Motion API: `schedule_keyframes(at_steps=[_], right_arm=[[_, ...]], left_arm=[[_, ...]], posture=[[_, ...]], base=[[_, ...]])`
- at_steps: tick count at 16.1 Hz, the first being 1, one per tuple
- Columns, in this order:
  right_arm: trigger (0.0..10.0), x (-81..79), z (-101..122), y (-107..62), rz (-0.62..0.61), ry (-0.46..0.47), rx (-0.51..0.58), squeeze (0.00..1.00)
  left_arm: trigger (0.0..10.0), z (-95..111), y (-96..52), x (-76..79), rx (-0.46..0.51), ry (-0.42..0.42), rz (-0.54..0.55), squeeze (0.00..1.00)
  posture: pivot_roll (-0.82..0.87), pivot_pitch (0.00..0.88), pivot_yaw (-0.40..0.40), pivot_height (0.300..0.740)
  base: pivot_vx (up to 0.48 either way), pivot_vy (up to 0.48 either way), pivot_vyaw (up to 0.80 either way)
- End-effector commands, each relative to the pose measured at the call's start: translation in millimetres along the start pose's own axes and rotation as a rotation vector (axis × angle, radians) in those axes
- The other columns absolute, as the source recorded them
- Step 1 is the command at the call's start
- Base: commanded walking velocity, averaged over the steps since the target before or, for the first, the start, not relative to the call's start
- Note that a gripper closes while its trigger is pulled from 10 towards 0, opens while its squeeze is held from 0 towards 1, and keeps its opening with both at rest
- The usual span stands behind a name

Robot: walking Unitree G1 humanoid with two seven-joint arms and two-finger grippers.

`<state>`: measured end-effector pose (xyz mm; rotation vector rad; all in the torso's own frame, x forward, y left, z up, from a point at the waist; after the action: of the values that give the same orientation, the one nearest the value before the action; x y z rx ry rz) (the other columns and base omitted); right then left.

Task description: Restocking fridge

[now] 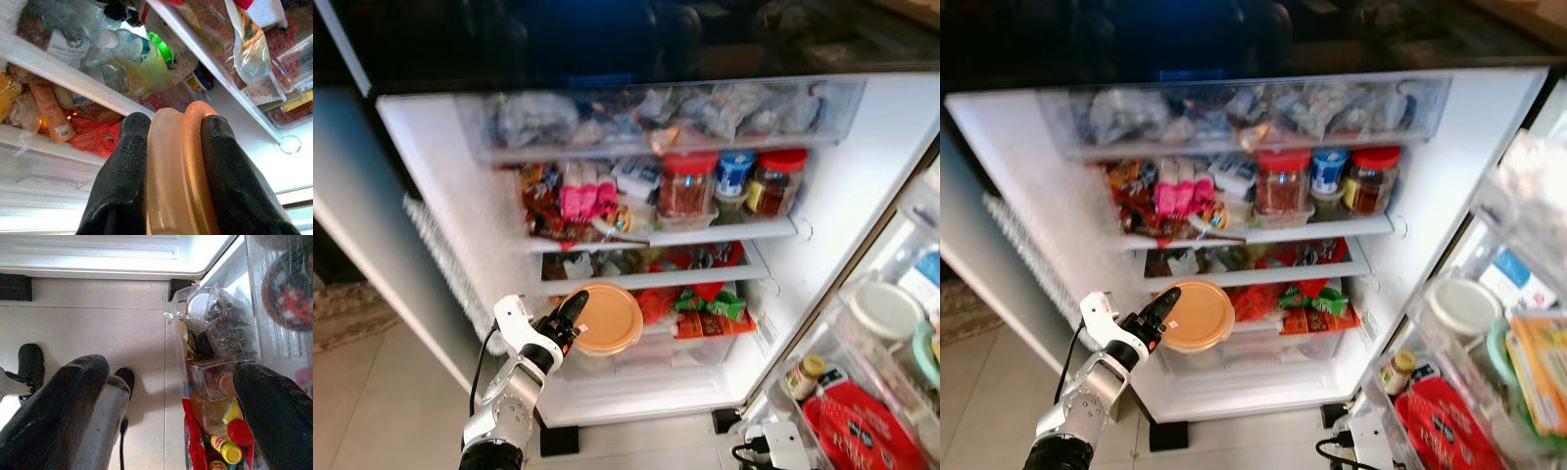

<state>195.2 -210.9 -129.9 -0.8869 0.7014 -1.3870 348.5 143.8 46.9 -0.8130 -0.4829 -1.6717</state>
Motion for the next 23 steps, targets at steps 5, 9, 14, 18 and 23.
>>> schedule_keyframes(at_steps=[5,9,14,18,23], right_arm=[[10.0,2.6,-2.3,-0.6,-0.005,0.004,-0.004,0.00],[10.0,4.1,-1.5,-0.7,-0.016,-0.006,0.000,0.00],[10.0,4.3,-0.5,-0.7,-0.017,0.002,0.007,0.00],[10.0,3.6,0.3,-0.5,-0.018,0.008,0.011,0.00],[10.0,3.9,0.3,-0.6,-0.023,0.020,0.015,0.00]], left_arm=[[10.0,1.9,3.9,5.4,0.013,0.012,-0.007,0.00],[10.0,4.7,5.8,7.4,0.027,0.012,-0.008,0.00],[10.0,8.0,8.5,9.9,0.041,0.009,-0.019,0.00],[10.0,10.4,11.4,11.5,0.044,0.010,-0.026,0.00],[10.0,10.0,14.3,17.1,0.039,0.005,-0.050,0.00]], posture=[[-0.03,0.000,-0.018,0.675],[-0.03,0.000,-0.021,0.645],[-0.03,0.000,-0.023,0.645],[-0.03,0.000,-0.020,0.645],[-0.03,0.000,-0.019,0.645]], base=[[0.000,0.000,0.00],[0.000,0.000,0.00],[0.000,0.000,0.00],[0.253,0.000,0.00],[0.262,0.000,0.00]])
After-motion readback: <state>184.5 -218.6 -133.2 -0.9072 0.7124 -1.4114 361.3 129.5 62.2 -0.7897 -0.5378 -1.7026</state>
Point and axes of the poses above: a point about 5 cm out from each wrist's last joint towards the gripper, its own y axis pointing out of the wrist towards the gripper, its own z axis along the axis of the wrist's last joint, x = y × z, the point moved 5 cm from there along y, pointing out of the wrist towards the gripper, and after that the axes turned 3 degrees about -y, right-handed, at the moved point
